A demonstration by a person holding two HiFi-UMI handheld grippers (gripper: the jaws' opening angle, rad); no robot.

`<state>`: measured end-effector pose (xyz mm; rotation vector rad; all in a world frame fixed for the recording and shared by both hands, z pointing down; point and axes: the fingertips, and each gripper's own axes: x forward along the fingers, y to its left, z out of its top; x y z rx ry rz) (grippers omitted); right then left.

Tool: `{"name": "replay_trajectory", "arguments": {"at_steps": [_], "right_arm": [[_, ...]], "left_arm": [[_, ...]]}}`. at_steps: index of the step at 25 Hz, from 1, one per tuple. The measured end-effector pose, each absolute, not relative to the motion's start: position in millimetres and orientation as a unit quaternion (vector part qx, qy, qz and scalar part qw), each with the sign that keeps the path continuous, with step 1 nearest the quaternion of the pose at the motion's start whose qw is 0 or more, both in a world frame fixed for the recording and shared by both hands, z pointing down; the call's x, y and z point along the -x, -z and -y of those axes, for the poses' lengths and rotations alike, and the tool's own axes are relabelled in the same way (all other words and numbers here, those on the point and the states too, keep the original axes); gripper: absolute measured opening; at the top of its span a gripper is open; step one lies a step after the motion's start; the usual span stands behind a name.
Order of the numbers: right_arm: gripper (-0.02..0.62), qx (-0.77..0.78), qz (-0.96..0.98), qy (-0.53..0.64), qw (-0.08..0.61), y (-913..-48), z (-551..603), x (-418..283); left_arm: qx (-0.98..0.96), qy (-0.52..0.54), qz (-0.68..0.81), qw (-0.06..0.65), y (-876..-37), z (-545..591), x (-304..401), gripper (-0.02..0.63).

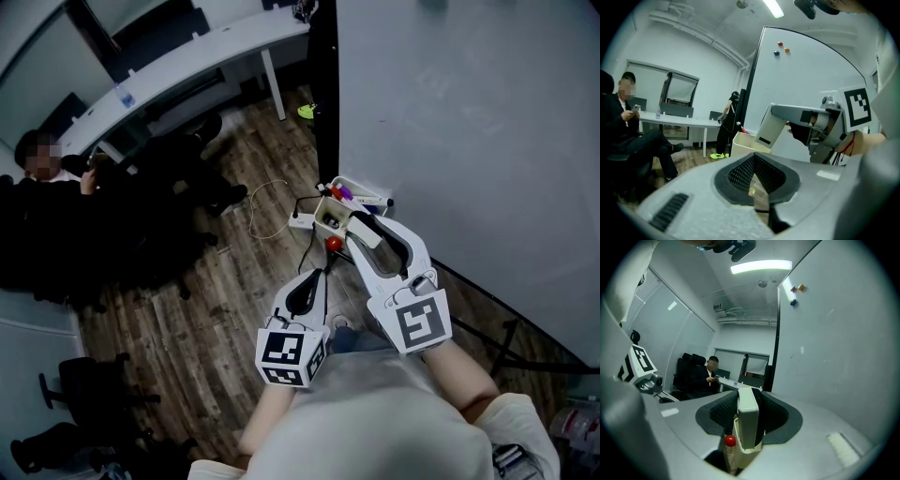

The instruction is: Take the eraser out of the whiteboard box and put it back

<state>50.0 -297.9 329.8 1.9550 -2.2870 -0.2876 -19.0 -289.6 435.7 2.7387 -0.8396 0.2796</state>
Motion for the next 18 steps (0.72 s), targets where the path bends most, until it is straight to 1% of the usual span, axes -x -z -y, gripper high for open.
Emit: {"name": "replay_trajectory", "arguments": {"at_steps": [14,18], "right_arm": [[0.166,-0.642,0.76,0.061,0.081,-359.4,319.1,-63.0],[0.166,-0.644,0.76,0.032,0.087,-372.6,321.4,-64.6]], "left_arm": [[-0.94,-0.096,0.296,0.137,-437.1,316.4,7.9,0.005],[-0.94,-0.096,0.296,0.137,-436.3,320.6,5.4,0.005]]}}
